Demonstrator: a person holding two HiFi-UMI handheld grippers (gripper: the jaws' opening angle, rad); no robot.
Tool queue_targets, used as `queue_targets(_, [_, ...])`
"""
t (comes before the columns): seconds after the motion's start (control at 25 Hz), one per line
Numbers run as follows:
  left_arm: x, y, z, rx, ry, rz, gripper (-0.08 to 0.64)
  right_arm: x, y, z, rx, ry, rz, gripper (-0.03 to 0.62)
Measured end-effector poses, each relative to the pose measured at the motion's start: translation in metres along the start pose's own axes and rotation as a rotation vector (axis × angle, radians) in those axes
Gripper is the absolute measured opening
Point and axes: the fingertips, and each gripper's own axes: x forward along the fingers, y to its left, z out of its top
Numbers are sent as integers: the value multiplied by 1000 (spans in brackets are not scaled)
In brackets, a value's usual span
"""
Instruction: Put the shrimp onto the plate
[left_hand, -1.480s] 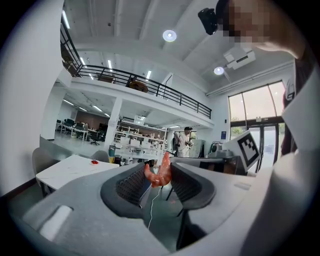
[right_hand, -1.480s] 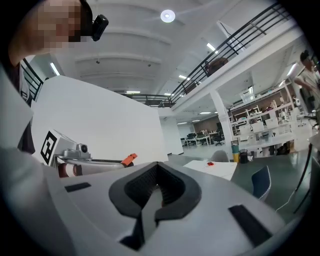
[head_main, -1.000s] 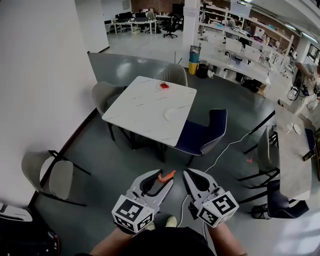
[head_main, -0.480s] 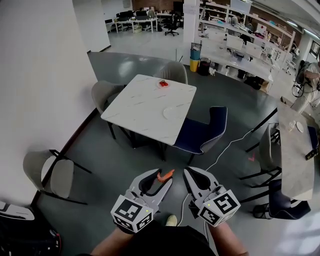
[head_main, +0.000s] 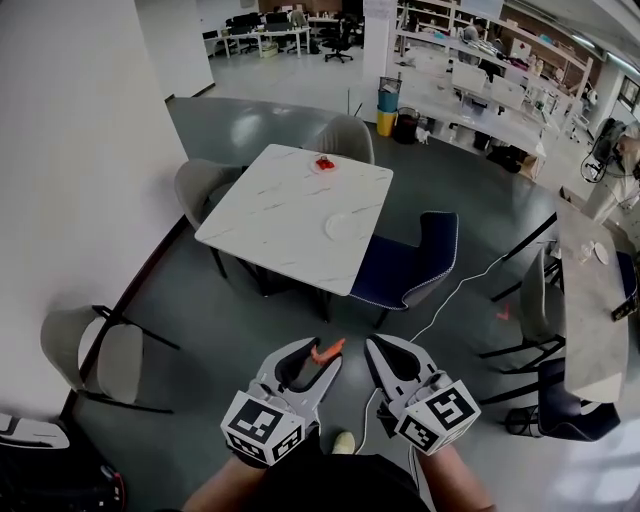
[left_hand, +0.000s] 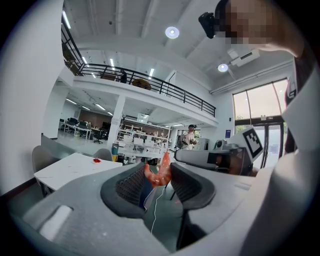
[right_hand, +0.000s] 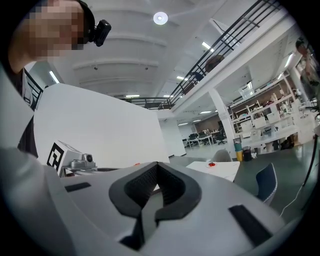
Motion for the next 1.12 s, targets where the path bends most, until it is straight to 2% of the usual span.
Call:
queue_targets(0.72, [79,158,29,31,12,-111,170,158,-58,26,-4,-21,-120,2])
queue_targets(1.12, [116,200,33,39,22,-158,170,202,-84,37,-17,-32,-158,2])
